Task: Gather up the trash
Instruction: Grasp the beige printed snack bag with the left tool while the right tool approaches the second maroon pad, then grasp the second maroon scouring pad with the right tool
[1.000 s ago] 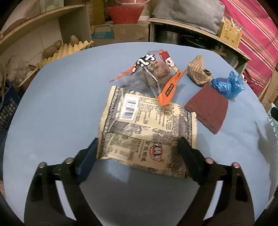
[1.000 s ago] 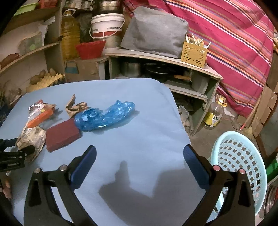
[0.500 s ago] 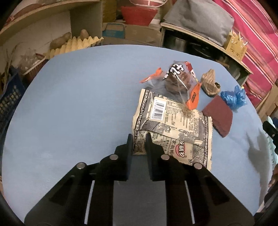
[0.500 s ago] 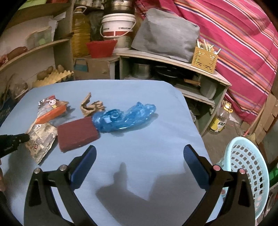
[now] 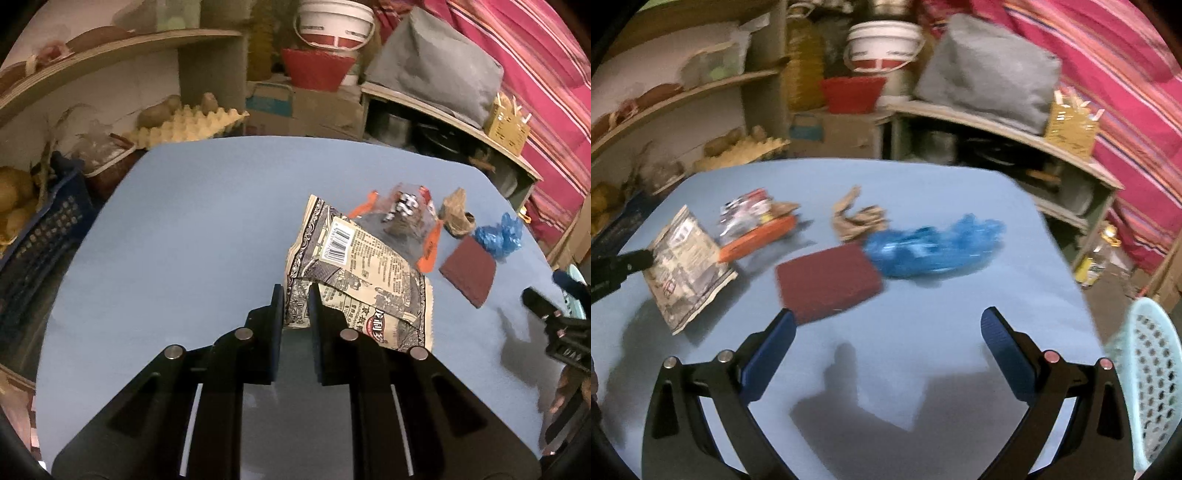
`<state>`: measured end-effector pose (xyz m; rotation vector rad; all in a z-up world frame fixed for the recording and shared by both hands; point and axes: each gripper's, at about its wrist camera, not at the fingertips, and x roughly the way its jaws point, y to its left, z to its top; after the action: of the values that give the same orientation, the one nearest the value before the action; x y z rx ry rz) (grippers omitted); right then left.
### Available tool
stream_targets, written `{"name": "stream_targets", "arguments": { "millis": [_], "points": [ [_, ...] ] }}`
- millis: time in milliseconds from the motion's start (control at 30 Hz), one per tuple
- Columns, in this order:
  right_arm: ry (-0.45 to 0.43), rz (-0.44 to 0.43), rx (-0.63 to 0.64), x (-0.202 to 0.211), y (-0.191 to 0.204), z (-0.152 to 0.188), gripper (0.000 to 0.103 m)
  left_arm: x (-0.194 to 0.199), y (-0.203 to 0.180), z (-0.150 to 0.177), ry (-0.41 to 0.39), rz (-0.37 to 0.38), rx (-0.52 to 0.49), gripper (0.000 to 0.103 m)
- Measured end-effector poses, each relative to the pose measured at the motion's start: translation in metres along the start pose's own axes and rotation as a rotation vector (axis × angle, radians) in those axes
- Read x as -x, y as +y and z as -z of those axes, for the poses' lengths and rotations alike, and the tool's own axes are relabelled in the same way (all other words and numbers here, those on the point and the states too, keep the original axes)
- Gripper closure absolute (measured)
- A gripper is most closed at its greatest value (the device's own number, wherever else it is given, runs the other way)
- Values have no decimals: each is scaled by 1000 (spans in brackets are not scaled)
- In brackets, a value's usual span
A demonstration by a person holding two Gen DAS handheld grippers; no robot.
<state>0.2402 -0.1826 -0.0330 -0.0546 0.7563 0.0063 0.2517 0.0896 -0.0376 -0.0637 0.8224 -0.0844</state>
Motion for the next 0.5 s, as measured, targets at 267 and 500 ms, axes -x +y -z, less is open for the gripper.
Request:
{"name": "stream_targets", "arguments": {
  "millis": [267, 500],
  "points": [
    [116, -51, 11, -47, 27, -6, 5, 3, 23, -1, -8, -1, 31, 91],
    [178, -61, -12, -74, 32, -13, 5, -2, 26, -6, -4, 6, 44, 91]
  ]
}}
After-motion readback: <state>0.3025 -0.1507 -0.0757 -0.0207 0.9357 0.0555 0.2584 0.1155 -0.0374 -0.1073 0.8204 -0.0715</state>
